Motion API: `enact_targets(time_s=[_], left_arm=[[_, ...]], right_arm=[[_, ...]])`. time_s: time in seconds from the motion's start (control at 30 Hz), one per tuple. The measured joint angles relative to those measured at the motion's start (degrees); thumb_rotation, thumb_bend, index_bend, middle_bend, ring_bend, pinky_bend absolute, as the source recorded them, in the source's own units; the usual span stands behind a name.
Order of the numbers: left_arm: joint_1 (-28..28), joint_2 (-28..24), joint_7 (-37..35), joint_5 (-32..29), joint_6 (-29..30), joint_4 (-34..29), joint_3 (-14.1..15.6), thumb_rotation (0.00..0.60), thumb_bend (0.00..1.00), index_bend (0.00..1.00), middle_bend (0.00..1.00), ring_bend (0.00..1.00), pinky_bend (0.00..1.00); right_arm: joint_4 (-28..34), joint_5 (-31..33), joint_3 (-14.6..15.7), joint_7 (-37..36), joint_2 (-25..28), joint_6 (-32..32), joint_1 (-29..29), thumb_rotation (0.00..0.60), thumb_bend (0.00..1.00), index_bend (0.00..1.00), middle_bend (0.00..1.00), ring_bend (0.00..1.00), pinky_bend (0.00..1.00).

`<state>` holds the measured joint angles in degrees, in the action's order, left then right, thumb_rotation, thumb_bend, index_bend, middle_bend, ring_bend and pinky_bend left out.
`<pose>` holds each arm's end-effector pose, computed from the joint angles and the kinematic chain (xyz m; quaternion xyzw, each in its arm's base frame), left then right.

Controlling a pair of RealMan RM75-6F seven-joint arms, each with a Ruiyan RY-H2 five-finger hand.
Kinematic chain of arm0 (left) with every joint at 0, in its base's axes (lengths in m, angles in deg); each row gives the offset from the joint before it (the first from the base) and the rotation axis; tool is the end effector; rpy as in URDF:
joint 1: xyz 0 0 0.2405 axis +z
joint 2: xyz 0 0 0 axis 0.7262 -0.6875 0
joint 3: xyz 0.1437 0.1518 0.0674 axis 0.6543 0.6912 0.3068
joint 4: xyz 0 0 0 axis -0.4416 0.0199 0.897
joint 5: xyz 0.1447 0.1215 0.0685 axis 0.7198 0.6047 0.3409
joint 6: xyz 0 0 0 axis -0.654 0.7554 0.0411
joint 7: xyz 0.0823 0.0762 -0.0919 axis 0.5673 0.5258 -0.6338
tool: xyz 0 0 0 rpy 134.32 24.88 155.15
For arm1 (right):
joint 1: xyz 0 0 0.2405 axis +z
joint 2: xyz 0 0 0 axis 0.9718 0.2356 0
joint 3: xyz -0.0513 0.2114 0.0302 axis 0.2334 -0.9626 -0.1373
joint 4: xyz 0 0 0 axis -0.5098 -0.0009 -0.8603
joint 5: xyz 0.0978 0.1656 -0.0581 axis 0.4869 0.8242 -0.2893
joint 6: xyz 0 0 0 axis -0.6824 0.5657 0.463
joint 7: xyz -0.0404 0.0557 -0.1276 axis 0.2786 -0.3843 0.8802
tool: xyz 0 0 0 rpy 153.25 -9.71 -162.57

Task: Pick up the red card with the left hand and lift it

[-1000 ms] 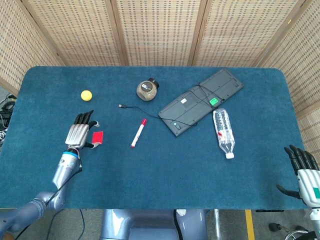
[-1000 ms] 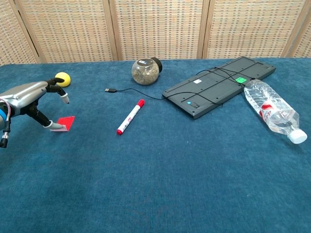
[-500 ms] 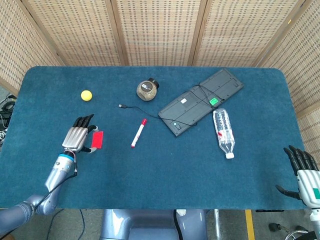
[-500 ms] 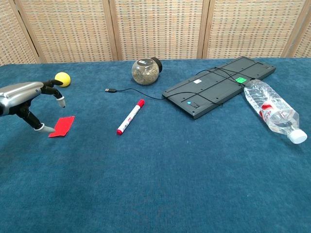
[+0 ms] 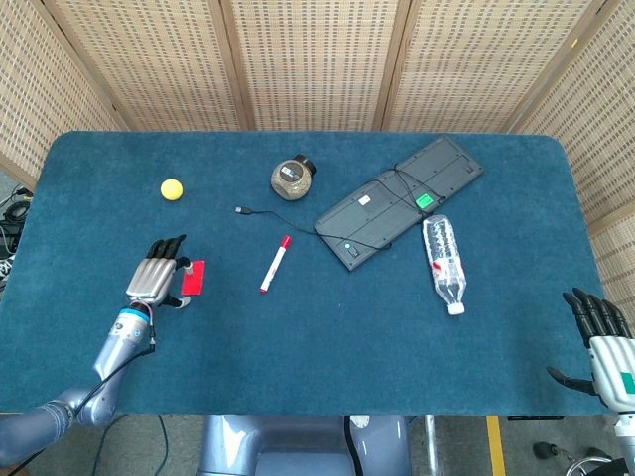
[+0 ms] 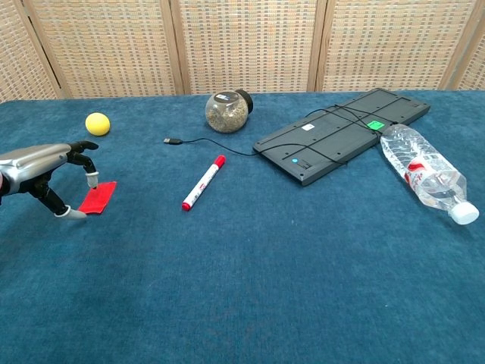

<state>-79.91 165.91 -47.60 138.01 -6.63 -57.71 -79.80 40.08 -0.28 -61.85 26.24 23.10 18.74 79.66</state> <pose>-0.2287 0.3235 -0.0051 -0.6836 -0.4420 -0.3199 0.4847 -0.2945 -0.1668 0.1723 0.6018 -0.4095 0.3678 0.5787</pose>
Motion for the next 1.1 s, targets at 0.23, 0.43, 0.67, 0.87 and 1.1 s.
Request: enact_targets(time_s=[0.23, 0.43, 0.67, 0.87, 1.1], left_arm=[[-0.1, 0.6, 0.6, -0.1, 0.2, 0.0, 0.2, 0.6, 0.21, 0.46, 0.0, 0.0, 0.0], [-0.3, 1.1, 1.5, -0.9, -0.2, 0.5, 0.2, 0.6, 0.26, 0.46, 0.0, 0.0, 0.0], [-0.4, 1.4, 1.6, -1.4, -0.7, 0.6, 0.1, 0.6, 0.26, 0.46, 0.0, 0.0, 0.0], [-0.7, 1.7, 2.0, -1.8, -0.9, 0.8, 0.2, 0.6, 0.26, 0.47, 0.0, 0.0, 0.0], [-0.9, 2.2, 2.3, -2.2, -1.1, 2.0, 0.0, 0.6, 0.31, 0.49, 0.0, 0.0, 0.0]], right_arm=[[0.0, -0.2, 0.2, -0.1, 0.0, -0.1, 0.0, 0.6, 0.0, 0.0, 0.0, 0.0, 0.0], [0.0, -0.2, 0.2, -0.5, 0.2, -0.2, 0.1, 0.6, 0.0, 0.0, 0.0, 0.0, 0.0], [-0.1, -0.2, 0.2, -0.7, 0.2, -0.4, 0.1, 0.6, 0.0, 0.0, 0.0, 0.0, 0.0], [-0.1, -0.3, 0.3, -0.9, 0.3, -0.4, 0.2, 0.6, 0.0, 0.0, 0.0, 0.0, 0.0], [-0.1, -0.4, 0.4, -1.4, 0.4, -0.4, 0.2, 0.6, 0.0, 0.0, 0.0, 0.0, 0.0]])
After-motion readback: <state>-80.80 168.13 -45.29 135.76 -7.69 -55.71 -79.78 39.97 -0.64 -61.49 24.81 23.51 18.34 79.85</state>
